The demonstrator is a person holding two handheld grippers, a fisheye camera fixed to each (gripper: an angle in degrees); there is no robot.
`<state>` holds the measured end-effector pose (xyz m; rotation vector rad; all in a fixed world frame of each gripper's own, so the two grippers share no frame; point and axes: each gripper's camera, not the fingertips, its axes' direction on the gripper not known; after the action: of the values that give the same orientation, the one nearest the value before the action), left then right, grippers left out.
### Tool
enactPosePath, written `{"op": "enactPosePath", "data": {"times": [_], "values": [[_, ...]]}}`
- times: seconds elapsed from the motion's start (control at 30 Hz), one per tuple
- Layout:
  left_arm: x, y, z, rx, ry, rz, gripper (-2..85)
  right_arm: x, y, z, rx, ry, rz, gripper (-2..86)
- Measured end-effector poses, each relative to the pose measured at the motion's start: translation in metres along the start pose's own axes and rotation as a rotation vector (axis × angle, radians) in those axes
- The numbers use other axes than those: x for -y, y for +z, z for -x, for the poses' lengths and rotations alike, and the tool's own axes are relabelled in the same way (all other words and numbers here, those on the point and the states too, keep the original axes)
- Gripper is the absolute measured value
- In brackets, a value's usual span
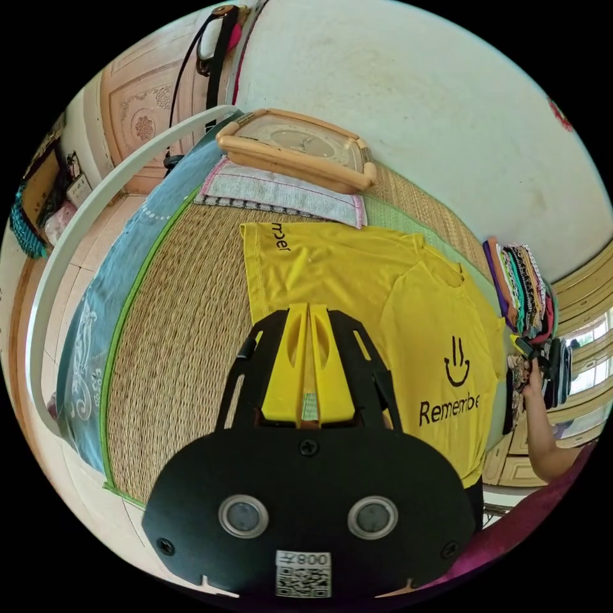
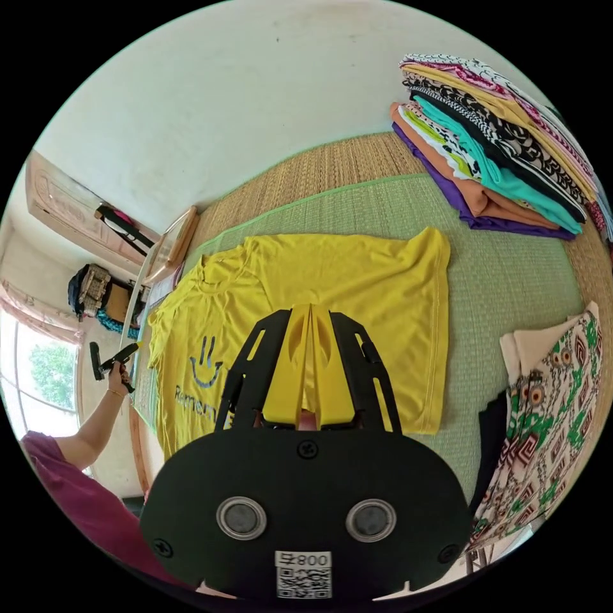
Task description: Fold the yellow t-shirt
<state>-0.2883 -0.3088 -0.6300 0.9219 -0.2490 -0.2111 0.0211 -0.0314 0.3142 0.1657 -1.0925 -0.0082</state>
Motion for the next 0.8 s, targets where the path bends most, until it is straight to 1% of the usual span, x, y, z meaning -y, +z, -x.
{"op": "enactPosePath", "data": {"times": [0.13,0.23,0.33,0.4,0.47,0.57,0.67,0.77,0.8], "values": [[-0.078,-0.043,-0.011,-0.118,0.02,0.04,0.3,-0.071,-0.029,0.014,0.011,-0.005,0.083,0.2],[-0.139,-0.066,-0.014,-0.187,0.013,0.089,0.3,-0.126,-0.043,0.021,-0.027,0.005,0.171,0.2],[-0.197,-0.082,-0.011,-0.229,-0.04,0.154,0.5,-0.176,-0.06,0.014,0.069,0.081,0.203,0.3],[-0.229,-0.091,-0.008,-0.295,-0.069,0.184,0.7,-0.202,-0.071,0.012,0.086,0.108,0.21,0.5],[-0.259,-0.1,-0.006,-0.312,-0.091,0.197,1.1,-0.231,-0.081,0.013,0.106,0.116,0.236,1.1],[-0.299,-0.112,-0.001,-0.318,-0.117,0.244,2.6,-0.256,-0.094,0.012,0.154,0.135,0.248,2.9],[-0.331,-0.123,0.005,-0.41,-0.154,0.243,4.7,-0.27,-0.106,0.018,0.169,0.117,0.256,5.8],[-0.352,-0.12,0.007,-0.452,-0.173,0.312,4.9,-0.279,-0.108,0.031,0.222,0.072,0.301,8.0],[-0.36,-0.119,0.011,-0.461,-0.193,0.322,7.8,-0.281,-0.107,0.034,0.217,0.064,0.312,8.3]]}}
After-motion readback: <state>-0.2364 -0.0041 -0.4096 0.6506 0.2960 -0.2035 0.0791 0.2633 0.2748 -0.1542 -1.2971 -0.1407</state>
